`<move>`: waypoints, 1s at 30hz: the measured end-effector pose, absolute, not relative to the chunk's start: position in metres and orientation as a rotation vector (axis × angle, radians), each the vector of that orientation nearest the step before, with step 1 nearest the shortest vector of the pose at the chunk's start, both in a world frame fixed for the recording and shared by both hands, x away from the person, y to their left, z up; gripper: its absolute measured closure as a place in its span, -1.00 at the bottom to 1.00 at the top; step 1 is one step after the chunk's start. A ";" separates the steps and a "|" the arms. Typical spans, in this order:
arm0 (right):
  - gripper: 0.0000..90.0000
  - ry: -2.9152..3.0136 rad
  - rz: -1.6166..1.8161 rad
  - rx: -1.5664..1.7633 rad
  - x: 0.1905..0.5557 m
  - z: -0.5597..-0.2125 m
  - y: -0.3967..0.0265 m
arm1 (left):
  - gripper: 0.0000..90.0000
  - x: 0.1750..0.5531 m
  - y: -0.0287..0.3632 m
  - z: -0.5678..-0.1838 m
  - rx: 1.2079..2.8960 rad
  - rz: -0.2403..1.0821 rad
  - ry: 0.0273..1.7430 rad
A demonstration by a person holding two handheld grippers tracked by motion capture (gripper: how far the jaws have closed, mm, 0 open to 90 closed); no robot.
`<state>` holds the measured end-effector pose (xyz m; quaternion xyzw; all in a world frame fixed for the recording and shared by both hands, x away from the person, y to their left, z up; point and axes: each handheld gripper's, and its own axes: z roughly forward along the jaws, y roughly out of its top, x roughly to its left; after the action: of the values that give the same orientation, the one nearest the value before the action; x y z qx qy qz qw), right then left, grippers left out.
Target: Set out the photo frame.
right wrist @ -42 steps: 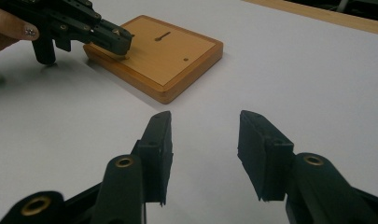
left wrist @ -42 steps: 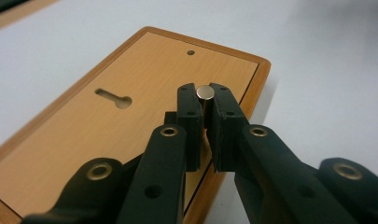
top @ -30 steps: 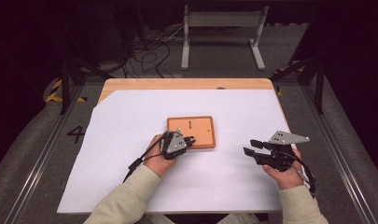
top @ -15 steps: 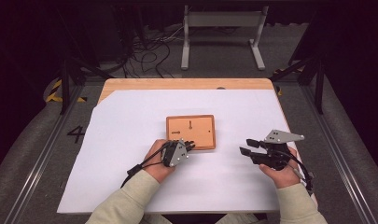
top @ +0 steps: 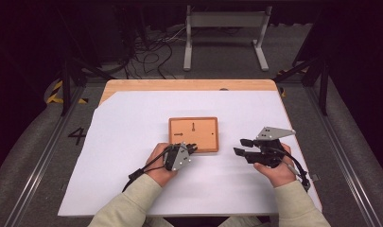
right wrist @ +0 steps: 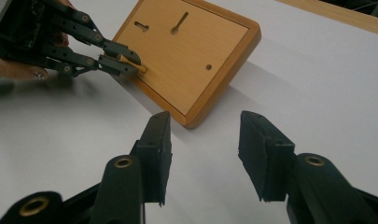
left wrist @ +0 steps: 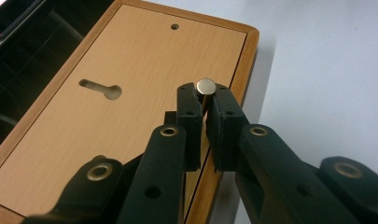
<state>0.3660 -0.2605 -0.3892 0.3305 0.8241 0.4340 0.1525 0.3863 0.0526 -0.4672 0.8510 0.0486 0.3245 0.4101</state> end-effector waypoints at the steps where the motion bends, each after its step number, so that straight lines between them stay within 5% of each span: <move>1: 0.20 2.364 1.245 0.948 0.366 -0.389 -0.261 | 0.87 0.386 0.053 -0.467 2.143 0.817 0.122; 21: -0.15 2.541 1.174 1.101 0.466 -0.399 -0.213 | 0.88 0.387 0.053 -0.471 2.149 0.833 0.149; 30: -0.27 2.587 1.196 1.147 0.484 -0.416 -0.204 | 0.88 0.385 0.053 -0.472 2.158 0.840 0.149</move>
<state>0.4838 -0.2044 -0.4161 0.3731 0.8416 0.3890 0.0348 0.3853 0.0531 -0.4717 0.8526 0.0590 0.3320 0.3992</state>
